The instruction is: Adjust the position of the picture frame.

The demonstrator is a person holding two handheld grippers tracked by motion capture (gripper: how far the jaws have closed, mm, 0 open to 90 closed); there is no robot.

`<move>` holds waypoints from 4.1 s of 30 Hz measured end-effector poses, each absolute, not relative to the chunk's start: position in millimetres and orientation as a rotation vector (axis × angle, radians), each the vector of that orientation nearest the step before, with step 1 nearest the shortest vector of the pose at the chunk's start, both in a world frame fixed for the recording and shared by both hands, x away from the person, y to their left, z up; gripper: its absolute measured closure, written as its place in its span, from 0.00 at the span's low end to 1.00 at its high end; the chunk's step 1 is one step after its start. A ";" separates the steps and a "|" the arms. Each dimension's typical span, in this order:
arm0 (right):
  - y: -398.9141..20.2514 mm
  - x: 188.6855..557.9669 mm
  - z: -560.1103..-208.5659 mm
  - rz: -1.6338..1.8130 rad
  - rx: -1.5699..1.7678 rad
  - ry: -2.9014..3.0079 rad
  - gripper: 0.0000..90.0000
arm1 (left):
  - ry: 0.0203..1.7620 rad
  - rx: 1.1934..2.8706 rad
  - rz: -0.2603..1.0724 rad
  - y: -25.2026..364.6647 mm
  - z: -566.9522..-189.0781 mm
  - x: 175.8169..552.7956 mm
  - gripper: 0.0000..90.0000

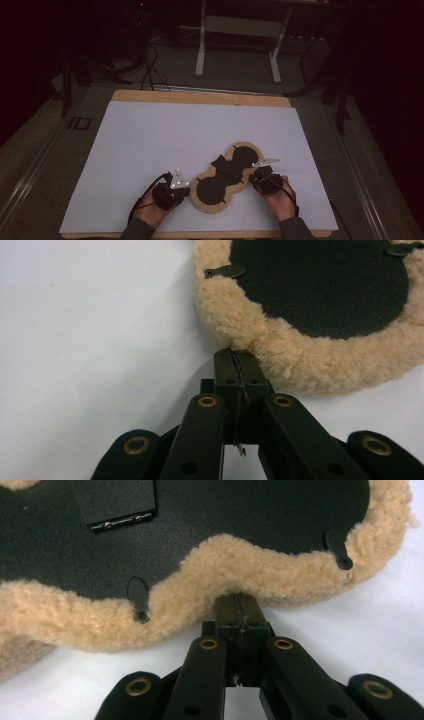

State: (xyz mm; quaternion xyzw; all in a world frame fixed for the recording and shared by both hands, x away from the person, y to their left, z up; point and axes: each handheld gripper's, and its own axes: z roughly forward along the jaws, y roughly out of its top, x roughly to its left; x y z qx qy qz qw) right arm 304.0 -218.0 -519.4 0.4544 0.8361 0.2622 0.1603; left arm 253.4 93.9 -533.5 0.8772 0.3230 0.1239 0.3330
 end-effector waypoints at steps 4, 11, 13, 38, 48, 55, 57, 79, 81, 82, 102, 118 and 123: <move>-217.9 304.4 -519.4 0.754 1.300 2.389 1.00 | 0.866 2.277 0.319 95.6 -532.8 257.0 1.00; -216.8 305.2 -519.5 0.751 1.293 2.388 1.00 | 0.912 2.216 0.331 97.0 -532.9 263.6 0.97; -216.3 305.4 -519.6 0.749 1.293 2.389 1.00 | 0.894 2.230 0.341 94.0 -533.3 261.7 1.00; -219.6 331.6 -517.3 0.770 1.311 2.402 1.00 | 0.772 2.277 0.291 71.8 -532.2 238.9 1.00; -213.3 343.4 -515.9 0.747 1.298 2.405 1.00 | 0.734 2.287 0.282 62.1 -533.4 231.6 1.00; -206.6 349.1 -513.8 0.749 1.298 2.389 1.00 | 0.707 2.290 0.264 54.8 -534.4 226.5 1.00; -204.3 351.4 -513.3 0.740 1.295 2.393 1.00 | 0.701 2.288 0.258 52.8 -534.6 225.2 1.00; -181.5 367.6 -511.9 0.698 1.271 2.402 1.00 | 0.674 2.301 0.264 40.8 -537.4 218.1 1.00; -178.5 368.9 -511.8 0.697 1.274 2.400 1.00 | 0.673 2.300 0.263 40.5 -537.5 217.9 1.00; -177.4 369.5 -511.7 0.694 1.277 2.400 1.00 | 0.671 2.301 0.266 40.4 -537.5 217.8 1.00; -147.3 376.2 -511.9 0.639 1.219 2.379 1.00 | 0.637 2.298 0.242 35.0 -538.2 216.8 1.00; -170.3 357.3 -510.5 0.639 1.278 2.412 0.96 | 0.707 2.261 0.278 54.6 -531.5 227.8 1.00; -168.6 349.9 -514.6 0.612 1.260 2.446 1.00 | 0.698 2.281 0.271 47.6 -537.2 228.8 1.00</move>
